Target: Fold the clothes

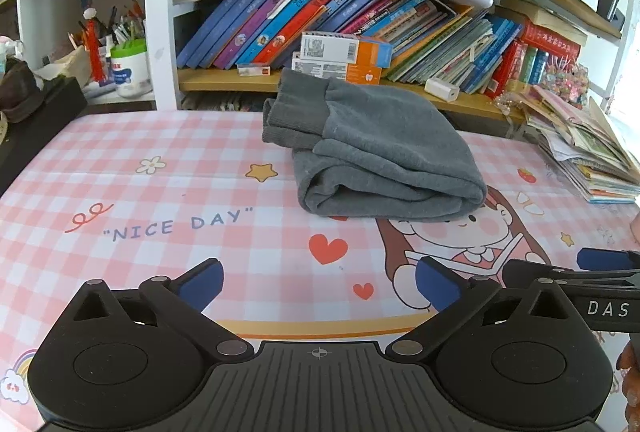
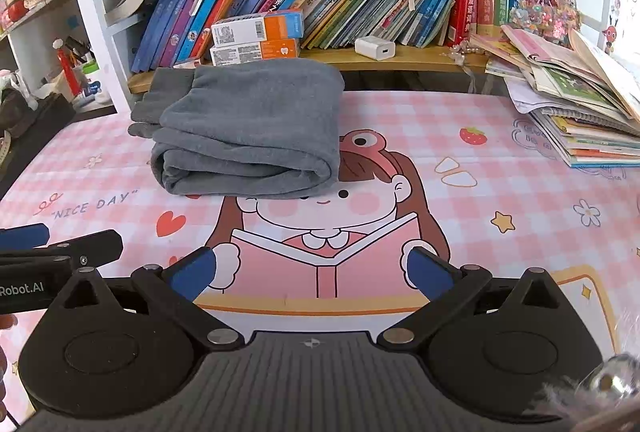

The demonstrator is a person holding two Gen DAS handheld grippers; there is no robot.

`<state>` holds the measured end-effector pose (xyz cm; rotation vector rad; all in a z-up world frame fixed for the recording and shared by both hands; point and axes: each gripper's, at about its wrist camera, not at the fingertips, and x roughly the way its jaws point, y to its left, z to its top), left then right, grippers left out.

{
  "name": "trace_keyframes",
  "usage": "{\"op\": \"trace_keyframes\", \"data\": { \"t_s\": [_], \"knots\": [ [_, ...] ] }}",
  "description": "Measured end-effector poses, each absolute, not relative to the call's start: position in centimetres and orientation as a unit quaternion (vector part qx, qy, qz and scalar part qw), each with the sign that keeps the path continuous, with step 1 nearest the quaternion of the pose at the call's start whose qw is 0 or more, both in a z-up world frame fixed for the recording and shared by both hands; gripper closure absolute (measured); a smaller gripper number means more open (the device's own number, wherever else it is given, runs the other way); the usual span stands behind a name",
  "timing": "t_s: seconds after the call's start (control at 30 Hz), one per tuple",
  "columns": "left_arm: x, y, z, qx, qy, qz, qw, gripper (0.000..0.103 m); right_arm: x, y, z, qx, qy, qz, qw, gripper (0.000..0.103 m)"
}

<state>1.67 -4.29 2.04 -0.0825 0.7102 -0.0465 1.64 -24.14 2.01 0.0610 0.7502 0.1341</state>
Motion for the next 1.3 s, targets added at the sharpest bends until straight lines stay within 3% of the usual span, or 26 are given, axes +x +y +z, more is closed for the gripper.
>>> {"op": "trace_keyframes", "data": {
  "t_s": [1.3],
  "knots": [
    [2.06,-4.04,1.72,-0.044,0.356,-0.024,0.933,0.0,2.35,-23.96,1.53,0.028,0.379,0.067,0.923,0.0]
  ]
}}
